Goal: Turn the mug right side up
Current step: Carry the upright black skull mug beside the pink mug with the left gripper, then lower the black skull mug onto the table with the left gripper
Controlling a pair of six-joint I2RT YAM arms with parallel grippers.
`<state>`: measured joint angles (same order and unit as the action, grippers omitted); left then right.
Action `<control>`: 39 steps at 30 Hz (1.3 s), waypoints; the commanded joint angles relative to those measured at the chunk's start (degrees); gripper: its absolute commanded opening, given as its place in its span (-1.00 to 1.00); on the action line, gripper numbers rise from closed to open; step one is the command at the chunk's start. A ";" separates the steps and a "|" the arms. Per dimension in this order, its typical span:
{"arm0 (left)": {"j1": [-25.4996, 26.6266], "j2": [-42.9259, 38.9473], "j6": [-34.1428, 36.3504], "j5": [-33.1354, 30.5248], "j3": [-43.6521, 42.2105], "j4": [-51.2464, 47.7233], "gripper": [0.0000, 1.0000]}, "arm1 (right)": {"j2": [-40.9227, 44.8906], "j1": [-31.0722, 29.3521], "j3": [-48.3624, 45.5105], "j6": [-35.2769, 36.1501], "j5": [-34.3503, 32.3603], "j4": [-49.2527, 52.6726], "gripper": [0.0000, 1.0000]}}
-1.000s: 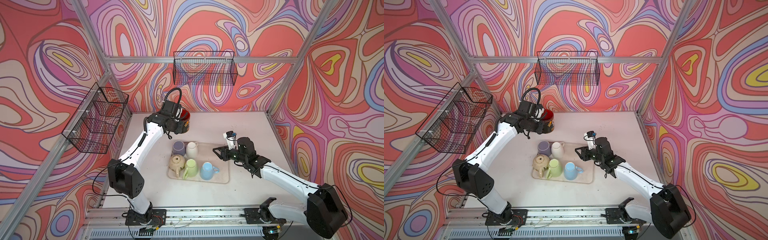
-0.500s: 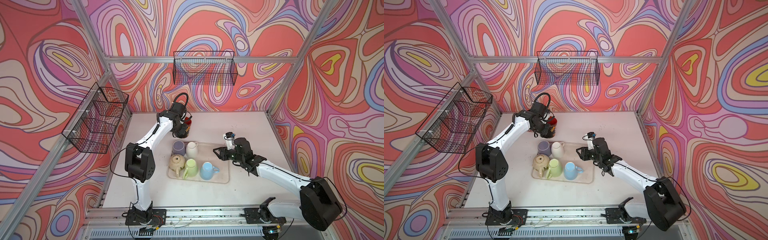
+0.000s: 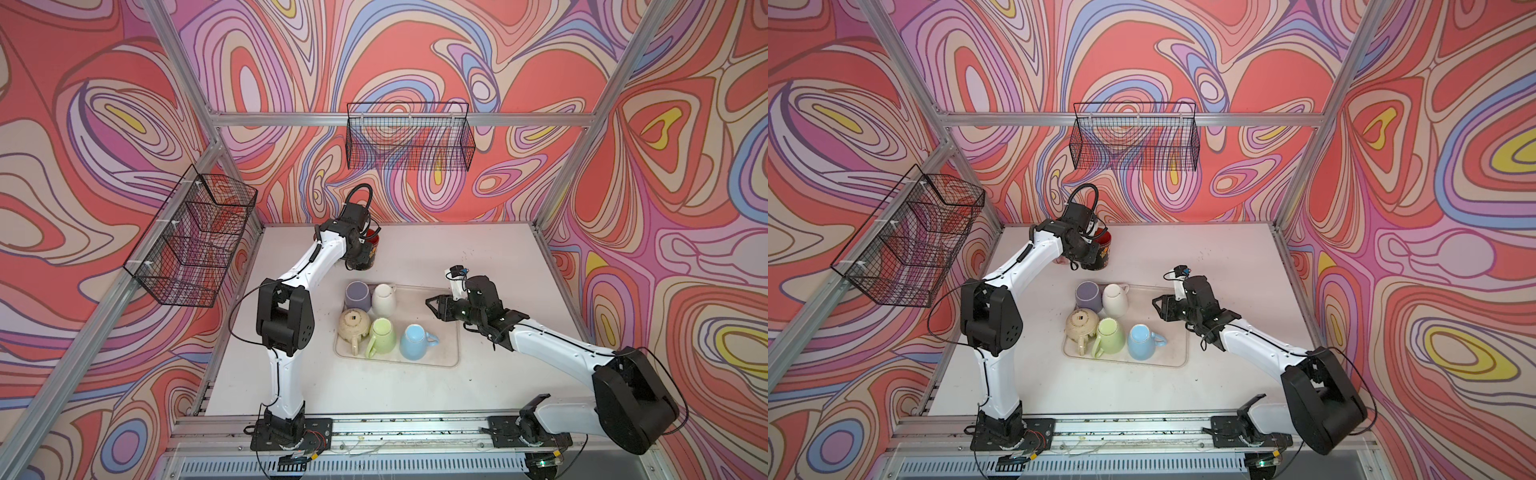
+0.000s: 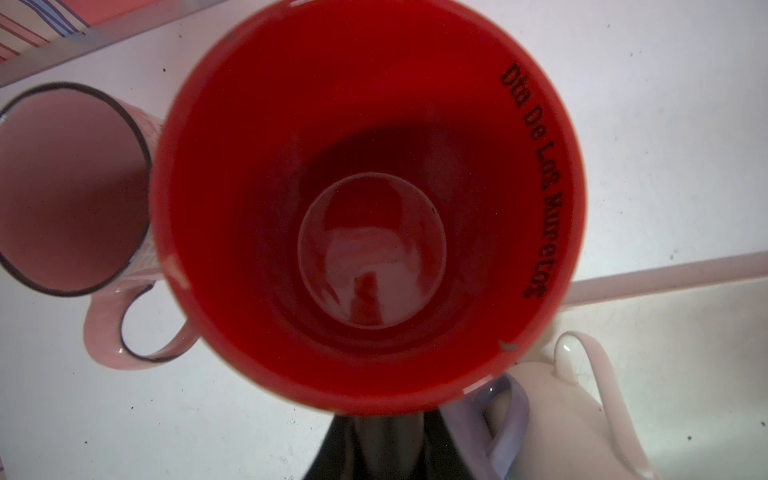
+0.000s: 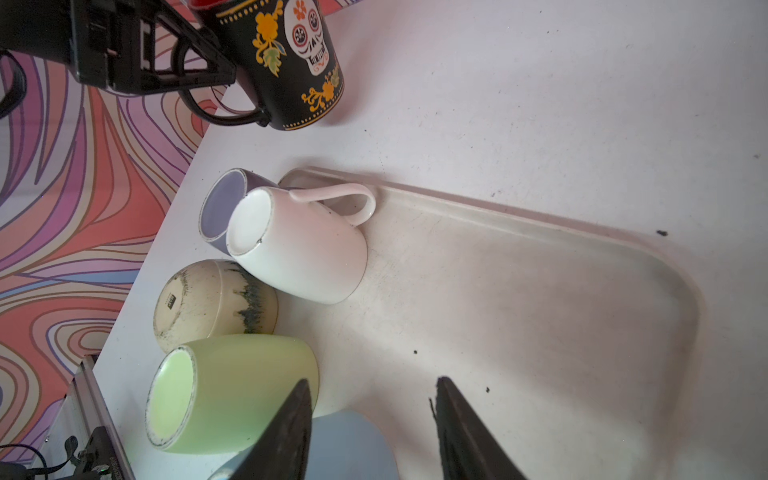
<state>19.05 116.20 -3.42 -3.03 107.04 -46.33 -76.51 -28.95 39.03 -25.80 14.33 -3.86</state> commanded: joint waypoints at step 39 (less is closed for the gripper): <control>-3.03 2.63 -4.73 -2.68 -9.91 24.50 -1.00 | -1.63 -0.14 -0.87 0.53 -1.19 -1.26 -0.02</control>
<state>16.49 120.53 -7.77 -3.55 97.78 -26.46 -77.71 -28.95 38.87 -25.78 13.74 -4.32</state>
